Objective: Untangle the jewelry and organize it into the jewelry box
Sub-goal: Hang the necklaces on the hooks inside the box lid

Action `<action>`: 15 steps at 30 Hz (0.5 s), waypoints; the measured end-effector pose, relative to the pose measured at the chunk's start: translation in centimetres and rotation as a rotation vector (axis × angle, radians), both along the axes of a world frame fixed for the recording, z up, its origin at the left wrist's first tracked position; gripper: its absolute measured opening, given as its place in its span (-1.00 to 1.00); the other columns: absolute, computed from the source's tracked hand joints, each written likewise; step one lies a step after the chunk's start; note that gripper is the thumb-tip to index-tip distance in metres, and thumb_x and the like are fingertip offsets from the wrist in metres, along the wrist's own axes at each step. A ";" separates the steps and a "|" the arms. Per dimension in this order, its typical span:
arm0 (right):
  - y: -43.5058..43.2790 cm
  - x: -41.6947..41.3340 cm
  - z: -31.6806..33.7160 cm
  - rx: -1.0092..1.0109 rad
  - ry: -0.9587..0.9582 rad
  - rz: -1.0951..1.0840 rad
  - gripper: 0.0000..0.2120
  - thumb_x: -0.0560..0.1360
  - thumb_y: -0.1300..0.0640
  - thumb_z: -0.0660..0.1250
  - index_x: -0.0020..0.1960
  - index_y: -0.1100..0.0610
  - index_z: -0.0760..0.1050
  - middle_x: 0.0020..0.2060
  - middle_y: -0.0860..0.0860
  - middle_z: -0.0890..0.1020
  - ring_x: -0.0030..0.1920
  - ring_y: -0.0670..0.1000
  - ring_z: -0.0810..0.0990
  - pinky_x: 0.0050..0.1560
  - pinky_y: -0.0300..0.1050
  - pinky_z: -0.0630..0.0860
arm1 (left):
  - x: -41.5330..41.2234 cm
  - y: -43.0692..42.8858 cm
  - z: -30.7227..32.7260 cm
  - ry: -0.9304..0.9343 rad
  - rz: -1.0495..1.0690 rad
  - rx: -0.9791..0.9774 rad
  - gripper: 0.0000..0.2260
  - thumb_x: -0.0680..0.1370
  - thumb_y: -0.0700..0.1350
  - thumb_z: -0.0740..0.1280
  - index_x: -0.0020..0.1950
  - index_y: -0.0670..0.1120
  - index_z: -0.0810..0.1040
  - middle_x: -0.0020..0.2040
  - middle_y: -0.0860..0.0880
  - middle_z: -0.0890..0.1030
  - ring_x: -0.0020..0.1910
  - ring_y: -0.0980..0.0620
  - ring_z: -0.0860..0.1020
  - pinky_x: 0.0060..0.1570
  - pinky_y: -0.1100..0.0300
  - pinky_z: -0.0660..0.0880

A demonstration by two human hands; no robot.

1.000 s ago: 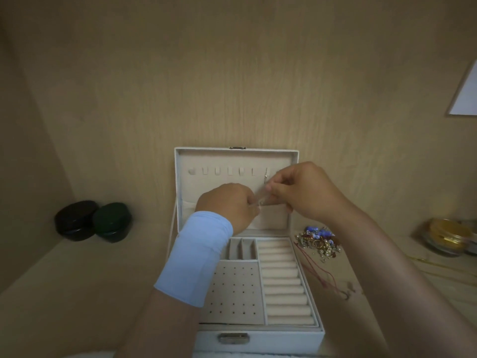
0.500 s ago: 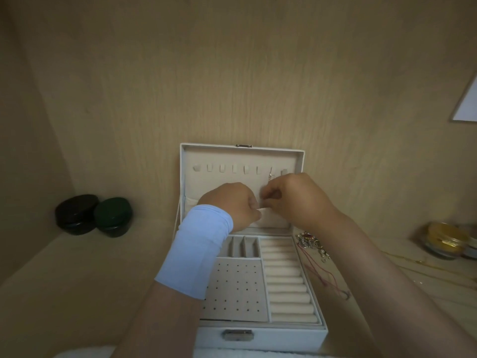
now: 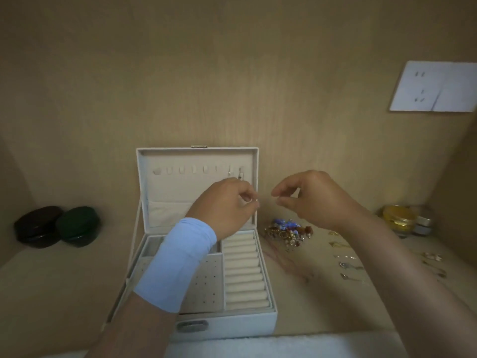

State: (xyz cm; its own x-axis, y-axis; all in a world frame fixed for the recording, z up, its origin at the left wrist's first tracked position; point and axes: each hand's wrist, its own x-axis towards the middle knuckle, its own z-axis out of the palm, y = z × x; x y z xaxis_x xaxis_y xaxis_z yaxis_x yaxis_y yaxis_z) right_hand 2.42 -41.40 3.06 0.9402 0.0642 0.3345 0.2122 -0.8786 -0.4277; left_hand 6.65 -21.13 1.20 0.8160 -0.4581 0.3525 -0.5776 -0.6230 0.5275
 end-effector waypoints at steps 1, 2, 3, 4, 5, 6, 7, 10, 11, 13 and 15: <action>-1.5 -0.9 0.0 -0.007 0.057 -0.011 -0.88 0.50 0.13 0.46 0.00 -0.05 0.69 -0.13 -0.15 0.66 -0.37 -0.44 0.50 -0.35 -0.50 0.37 | -0.7 -1.1 -0.2 0.003 -0.038 -0.010 -0.91 0.53 0.01 0.37 0.00 0.08 0.63 -0.06 0.17 0.56 -0.12 0.23 0.51 0.04 0.26 0.45; -2.8 -1.6 -0.2 -0.010 0.122 -0.017 -0.89 0.50 0.14 0.45 0.00 -0.04 0.69 -0.13 -0.13 0.66 -0.41 -0.42 0.50 -0.40 -0.49 0.36 | -1.3 -2.1 -0.3 0.019 -0.073 -0.016 -0.91 0.53 0.01 0.37 0.00 0.08 0.64 -0.07 0.18 0.57 -0.14 0.23 0.51 -0.01 0.30 0.44; -3.9 -2.2 -0.5 -0.013 0.189 -0.025 -0.89 0.50 0.15 0.45 -0.02 -0.03 0.69 -0.14 -0.11 0.67 -0.45 -0.40 0.50 -0.42 -0.48 0.36 | -1.9 -3.0 -0.5 0.040 -0.107 -0.013 -0.91 0.53 0.01 0.38 0.00 0.08 0.64 -0.09 0.20 0.58 -0.15 0.24 0.52 -0.04 0.32 0.43; -5.3 -3.0 -0.8 -0.019 0.246 -0.040 -0.89 0.50 0.16 0.46 -0.05 -0.04 0.69 -0.16 -0.10 0.68 -0.49 -0.37 0.50 -0.42 -0.47 0.36 | -2.6 -4.3 -0.6 0.060 -0.143 0.002 -0.91 0.53 0.01 0.38 0.00 0.08 0.64 -0.11 0.22 0.58 -0.16 0.25 0.51 -0.06 0.33 0.43; -6.4 -3.6 -1.1 -0.027 0.290 -0.054 -0.88 0.48 0.16 0.46 -0.08 -0.06 0.69 -0.19 -0.10 0.69 -0.51 -0.34 0.51 -0.41 -0.45 0.37 | -3.1 -5.6 -0.7 0.084 -0.172 0.026 -0.91 0.53 0.00 0.39 0.00 0.08 0.64 -0.13 0.22 0.57 -0.16 0.25 0.51 -0.07 0.34 0.43; -7.3 -4.0 -1.5 -0.029 0.332 -0.069 -0.86 0.47 0.17 0.46 -0.12 -0.07 0.69 -0.22 -0.11 0.69 -0.53 -0.31 0.51 -0.41 -0.41 0.39 | -3.6 -6.8 -0.9 0.110 -0.197 0.053 -0.90 0.52 -0.01 0.39 0.01 0.07 0.65 -0.13 0.20 0.58 -0.17 0.25 0.50 -0.07 0.34 0.43; -8.2 -4.6 -1.9 -0.034 0.372 -0.082 -0.85 0.46 0.18 0.45 -0.14 -0.07 0.68 -0.28 -0.14 0.68 -0.55 -0.30 0.50 -0.43 -0.41 0.39 | -4.1 -8.2 -1.1 0.136 -0.218 0.081 -0.89 0.52 -0.02 0.39 0.02 0.05 0.66 -0.12 0.17 0.60 -0.19 0.24 0.51 -0.08 0.33 0.44; -10.1 -5.8 -3.3 -0.097 0.483 -0.105 -0.92 0.41 0.13 0.49 -0.13 -0.03 0.71 -0.51 -0.22 0.57 -0.55 -0.34 0.46 -0.50 -0.46 0.31 | -5.3 -11.8 -2.1 0.205 -0.243 0.204 -0.91 0.51 -0.05 0.38 -0.03 0.04 0.66 -0.09 0.11 0.65 -0.25 0.16 0.57 -0.17 0.25 0.50; -10.6 -6.2 -3.8 -0.118 0.510 -0.105 -0.91 0.40 0.10 0.51 -0.10 -0.01 0.72 -0.51 -0.21 0.56 -0.55 -0.34 0.45 -0.50 -0.45 0.31 | -5.7 -13.0 -2.5 0.215 -0.239 0.268 -0.91 0.51 -0.06 0.35 -0.05 0.05 0.65 -0.11 0.10 0.65 -0.28 0.12 0.58 -0.18 0.23 0.52; -11.1 -6.2 -4.7 -0.167 0.541 -0.097 -0.85 0.36 0.03 0.55 -0.07 -0.02 0.74 -0.48 -0.18 0.56 -0.53 -0.30 0.46 -0.45 -0.39 0.36 | -6.3 -14.5 -3.5 0.201 -0.217 0.396 -0.86 0.53 -0.07 0.29 -0.06 0.08 0.64 -0.07 0.09 0.64 -0.22 0.06 0.61 -0.14 0.24 0.51; -11.9 -6.2 -5.6 -0.220 0.558 -0.114 -0.80 0.29 -0.07 0.58 -0.13 -0.04 0.73 -0.42 -0.14 0.61 -0.41 -0.24 0.53 -0.30 -0.24 0.48 | -6.8 -15.8 -4.3 0.132 -0.193 0.495 -0.80 0.53 -0.07 0.27 0.01 0.11 0.67 0.06 0.08 0.63 0.03 0.01 0.58 -0.02 0.24 0.45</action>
